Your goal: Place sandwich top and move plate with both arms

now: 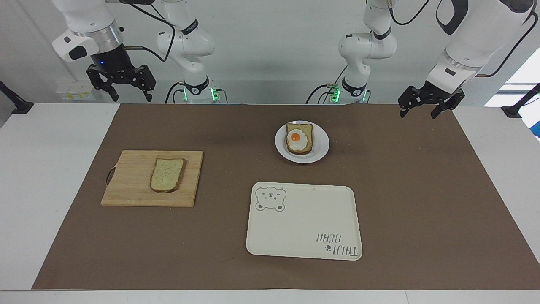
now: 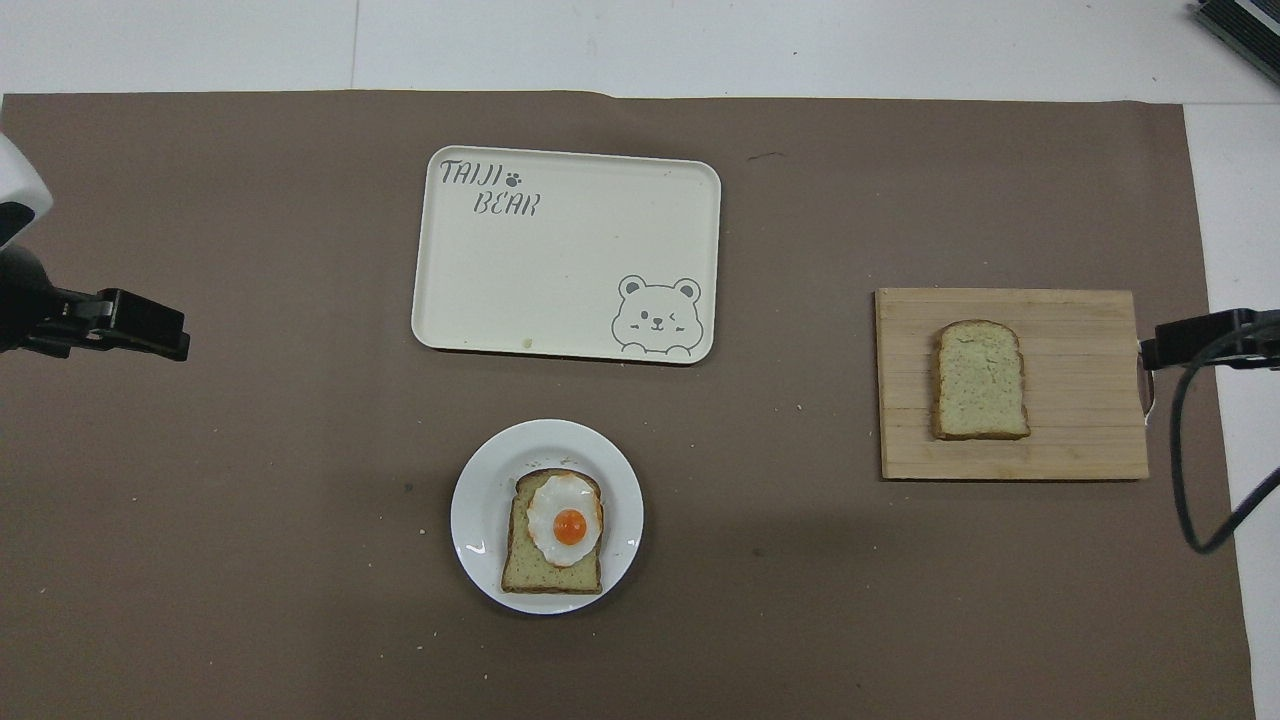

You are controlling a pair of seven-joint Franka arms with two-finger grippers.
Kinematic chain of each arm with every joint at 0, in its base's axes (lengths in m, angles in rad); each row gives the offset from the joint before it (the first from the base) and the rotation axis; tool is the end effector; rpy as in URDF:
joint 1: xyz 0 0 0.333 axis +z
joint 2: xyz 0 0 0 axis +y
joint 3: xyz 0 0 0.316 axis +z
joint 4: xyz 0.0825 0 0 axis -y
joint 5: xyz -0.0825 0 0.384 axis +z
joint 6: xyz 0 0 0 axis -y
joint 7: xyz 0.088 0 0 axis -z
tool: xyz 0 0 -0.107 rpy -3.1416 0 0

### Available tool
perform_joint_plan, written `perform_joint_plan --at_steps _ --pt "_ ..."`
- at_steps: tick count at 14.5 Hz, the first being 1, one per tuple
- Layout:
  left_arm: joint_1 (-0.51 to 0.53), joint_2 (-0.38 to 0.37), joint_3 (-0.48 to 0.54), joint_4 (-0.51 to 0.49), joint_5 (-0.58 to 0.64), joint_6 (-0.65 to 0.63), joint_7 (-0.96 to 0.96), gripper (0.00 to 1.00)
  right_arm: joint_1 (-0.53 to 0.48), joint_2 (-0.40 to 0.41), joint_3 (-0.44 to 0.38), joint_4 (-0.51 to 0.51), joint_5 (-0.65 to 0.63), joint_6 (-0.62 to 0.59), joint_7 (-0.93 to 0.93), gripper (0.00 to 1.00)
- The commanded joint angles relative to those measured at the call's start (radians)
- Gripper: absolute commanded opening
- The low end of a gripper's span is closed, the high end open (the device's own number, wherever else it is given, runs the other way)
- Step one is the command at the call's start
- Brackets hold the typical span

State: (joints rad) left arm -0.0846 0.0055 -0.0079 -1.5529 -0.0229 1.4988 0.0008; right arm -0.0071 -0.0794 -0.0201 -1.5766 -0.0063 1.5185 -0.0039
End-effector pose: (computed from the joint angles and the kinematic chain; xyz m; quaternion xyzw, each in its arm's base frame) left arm 0.5461 -0.0532 0.6238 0.9984 -0.0471 -0.0303 0.0101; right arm 0.5241 -0.0154 0.6600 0.9999 -0.0118 0.0106 0.0025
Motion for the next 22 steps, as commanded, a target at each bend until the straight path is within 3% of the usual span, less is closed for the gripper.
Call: perform_joint_plan --at_steps 1,5,8,12,19,22 --pt "0.014 -0.016 -0.009 -0.019 0.009 -0.003 0.007 1.0 -0.013 -0.017 0.006 -0.034 0.012 0.029 -0.016 1.0" --pt "0.014 -0.018 -0.009 -0.019 0.009 -0.005 0.008 1.0 -0.023 -0.026 -0.001 -0.095 0.017 0.041 -0.015 1.0" --pt "0.014 -0.018 -0.009 -0.019 0.009 -0.005 0.008 1.0 -0.039 -0.022 0.0 -0.155 0.02 0.158 -0.033 1.0" --pt "0.014 -0.018 -0.009 -0.019 0.009 -0.003 0.007 1.0 -0.04 0.021 0.0 -0.219 0.02 0.267 -0.033 1.0" --pt "0.014 -0.018 -0.009 -0.019 0.009 -0.003 0.007 1.0 -0.059 0.18 0.0 -0.243 0.061 0.436 -0.099 1.0" --pt "0.014 -0.016 -0.009 -0.019 0.009 -0.005 0.008 1.0 -0.069 0.196 0.0 -0.328 0.066 0.537 -0.201 1.0"
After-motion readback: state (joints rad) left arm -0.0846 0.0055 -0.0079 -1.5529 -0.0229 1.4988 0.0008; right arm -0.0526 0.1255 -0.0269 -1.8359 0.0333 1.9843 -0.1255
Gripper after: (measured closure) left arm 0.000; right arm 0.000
